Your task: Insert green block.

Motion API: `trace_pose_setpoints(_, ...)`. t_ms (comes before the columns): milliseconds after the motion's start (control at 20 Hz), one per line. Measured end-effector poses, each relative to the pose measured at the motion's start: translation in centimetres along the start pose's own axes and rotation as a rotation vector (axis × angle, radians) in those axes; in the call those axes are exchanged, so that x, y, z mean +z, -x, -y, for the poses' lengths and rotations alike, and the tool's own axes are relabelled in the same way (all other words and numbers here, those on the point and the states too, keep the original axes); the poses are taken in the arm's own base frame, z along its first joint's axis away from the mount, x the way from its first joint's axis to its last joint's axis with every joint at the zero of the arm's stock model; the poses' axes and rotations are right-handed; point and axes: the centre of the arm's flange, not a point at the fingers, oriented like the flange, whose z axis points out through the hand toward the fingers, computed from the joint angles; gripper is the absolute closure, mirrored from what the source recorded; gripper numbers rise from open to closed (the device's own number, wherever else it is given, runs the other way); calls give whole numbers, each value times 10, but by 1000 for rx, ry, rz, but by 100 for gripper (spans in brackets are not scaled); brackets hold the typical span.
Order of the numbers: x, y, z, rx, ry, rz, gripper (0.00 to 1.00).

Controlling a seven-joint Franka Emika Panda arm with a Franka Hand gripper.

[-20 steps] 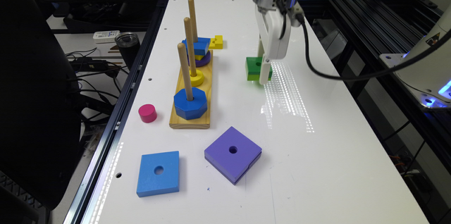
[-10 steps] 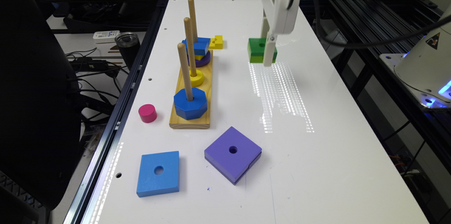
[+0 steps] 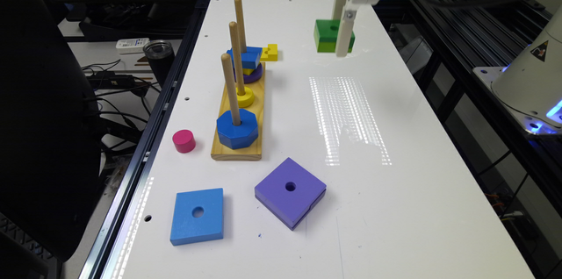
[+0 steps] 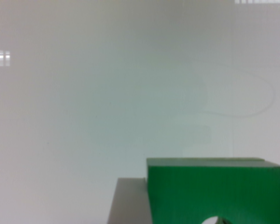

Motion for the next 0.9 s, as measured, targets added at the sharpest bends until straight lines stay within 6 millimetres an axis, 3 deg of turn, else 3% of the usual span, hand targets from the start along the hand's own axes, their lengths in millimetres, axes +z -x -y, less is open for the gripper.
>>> trace_pose_setpoints(500, -44, 1, -1, 3, -6, -9, 100)
trace_pose_setpoints(900, -62, -2, 2, 4, -4, -7, 100)
